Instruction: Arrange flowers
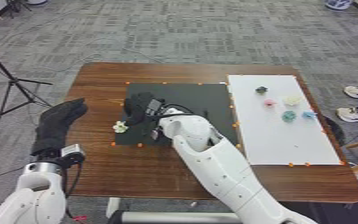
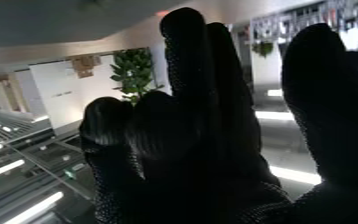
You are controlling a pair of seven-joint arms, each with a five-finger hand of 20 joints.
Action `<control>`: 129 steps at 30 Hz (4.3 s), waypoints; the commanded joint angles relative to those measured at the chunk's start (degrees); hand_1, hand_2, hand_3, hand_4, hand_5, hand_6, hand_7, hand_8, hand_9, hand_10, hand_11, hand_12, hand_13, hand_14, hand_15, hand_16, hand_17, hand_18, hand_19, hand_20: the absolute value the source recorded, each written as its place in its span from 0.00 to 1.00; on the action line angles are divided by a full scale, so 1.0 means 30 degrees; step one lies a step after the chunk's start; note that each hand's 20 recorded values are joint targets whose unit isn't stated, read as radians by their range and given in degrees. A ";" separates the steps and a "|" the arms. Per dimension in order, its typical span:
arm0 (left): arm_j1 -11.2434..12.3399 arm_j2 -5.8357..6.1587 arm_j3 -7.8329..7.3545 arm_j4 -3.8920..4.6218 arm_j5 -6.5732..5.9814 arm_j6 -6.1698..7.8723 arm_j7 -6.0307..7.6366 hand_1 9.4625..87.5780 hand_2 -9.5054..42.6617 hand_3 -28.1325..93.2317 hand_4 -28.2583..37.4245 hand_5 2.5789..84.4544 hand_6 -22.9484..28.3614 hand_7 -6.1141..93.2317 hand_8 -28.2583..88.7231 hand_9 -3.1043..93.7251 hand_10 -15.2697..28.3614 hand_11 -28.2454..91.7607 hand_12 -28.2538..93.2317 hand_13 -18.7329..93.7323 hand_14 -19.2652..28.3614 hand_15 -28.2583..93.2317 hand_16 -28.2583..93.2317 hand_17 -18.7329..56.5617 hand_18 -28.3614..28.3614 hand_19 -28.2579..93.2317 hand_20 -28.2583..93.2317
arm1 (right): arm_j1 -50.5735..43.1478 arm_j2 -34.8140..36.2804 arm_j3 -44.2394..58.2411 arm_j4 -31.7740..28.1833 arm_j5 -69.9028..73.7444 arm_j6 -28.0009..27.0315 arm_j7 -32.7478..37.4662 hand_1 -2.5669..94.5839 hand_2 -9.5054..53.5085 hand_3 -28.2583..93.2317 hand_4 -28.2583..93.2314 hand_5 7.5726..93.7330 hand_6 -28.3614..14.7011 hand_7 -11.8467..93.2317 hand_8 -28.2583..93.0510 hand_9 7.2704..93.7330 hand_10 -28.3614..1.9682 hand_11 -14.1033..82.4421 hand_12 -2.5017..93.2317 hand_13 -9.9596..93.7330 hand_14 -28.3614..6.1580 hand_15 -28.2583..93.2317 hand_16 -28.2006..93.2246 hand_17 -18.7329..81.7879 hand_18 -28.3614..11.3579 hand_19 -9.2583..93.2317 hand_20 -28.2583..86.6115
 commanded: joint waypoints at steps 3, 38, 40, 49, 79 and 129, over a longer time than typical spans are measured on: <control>0.0642 -0.0238 -0.0202 0.0951 0.0493 0.0156 -0.0766 0.21 0.26 0.84 0.07 0.60 0.50 0.26 0.17 0.57 0.65 0.41 0.34 0.55 0.75 0.39 0.22 0.36 0.68 0.29 0.37 | 0.0508 0.0838 -0.1194 -0.1468 0.1742 -0.0108 0.0135 0.40 0.02 0.80 0.08 0.65 0.67 0.39 0.18 0.81 0.58 0.34 0.21 0.81 0.55 0.85 0.54 0.54 0.08 0.91 0.76; 0.0586 -0.0429 -0.0287 0.0515 0.0002 -0.0009 -0.0093 0.20 0.25 0.84 0.07 0.59 0.49 0.27 0.17 0.54 0.64 0.41 0.35 0.52 0.73 0.37 0.23 0.31 0.69 0.27 0.35 | -0.0450 -0.1367 0.2723 0.0130 -0.3685 -0.6777 -0.5766 0.30 0.30 0.84 0.08 0.47 0.63 0.39 0.12 0.54 0.59 0.25 0.12 0.76 0.45 0.84 0.50 0.48 0.06 0.87 0.78; 0.0661 -0.0441 -0.0344 0.0477 -0.0027 -0.0037 -0.0070 0.20 0.25 0.84 0.07 0.59 0.49 0.27 0.17 0.54 0.64 0.41 0.35 0.52 0.73 0.37 0.23 0.31 0.69 0.27 0.35 | -0.0363 -0.1074 0.2530 0.0021 -0.3369 -0.6905 -0.5391 0.29 0.31 0.84 0.08 0.48 0.63 0.39 0.12 0.55 0.57 0.25 0.12 0.77 0.45 0.84 0.50 0.48 0.06 0.87 0.78; 0.0794 -0.0402 -0.0454 0.0279 -0.0011 0.0076 -0.0164 0.20 0.25 0.85 0.07 0.59 0.49 0.27 0.17 0.54 0.64 0.41 0.35 0.52 0.73 0.37 0.23 0.31 0.69 0.27 0.35 | -0.0126 0.0186 0.1806 -0.0571 -0.2265 -0.7367 -0.4695 0.29 0.31 0.83 0.09 0.50 0.61 0.38 0.12 0.57 0.55 0.25 0.12 0.77 0.45 0.84 0.49 0.48 0.06 0.87 0.78; 0.1032 -0.0437 -0.0391 0.0116 0.0097 -0.0020 -0.0565 0.19 0.24 0.84 0.07 0.59 0.49 0.27 0.17 0.54 0.64 0.41 0.35 0.52 0.73 0.37 0.23 0.30 0.69 0.27 0.35 | 0.1737 0.3317 -0.0511 -0.4107 0.4064 -0.6432 -0.2666 0.26 0.23 0.83 0.09 0.50 0.61 0.36 0.13 0.58 0.54 0.24 0.13 0.76 0.42 0.84 0.50 0.48 0.03 0.87 0.79; 0.2380 -0.1451 -0.0912 -0.1051 0.1170 0.0446 0.0011 0.21 0.22 0.83 0.10 0.60 0.50 0.27 0.17 0.56 0.65 0.42 0.35 0.53 0.75 0.40 0.23 0.35 0.70 0.32 0.39 | -0.9836 1.4860 1.2406 -0.7967 0.6330 -0.0148 0.3060 0.27 0.03 0.82 0.10 0.66 0.68 0.38 0.13 0.86 0.52 0.47 0.29 0.80 0.46 0.78 0.52 0.53 0.06 0.93 0.77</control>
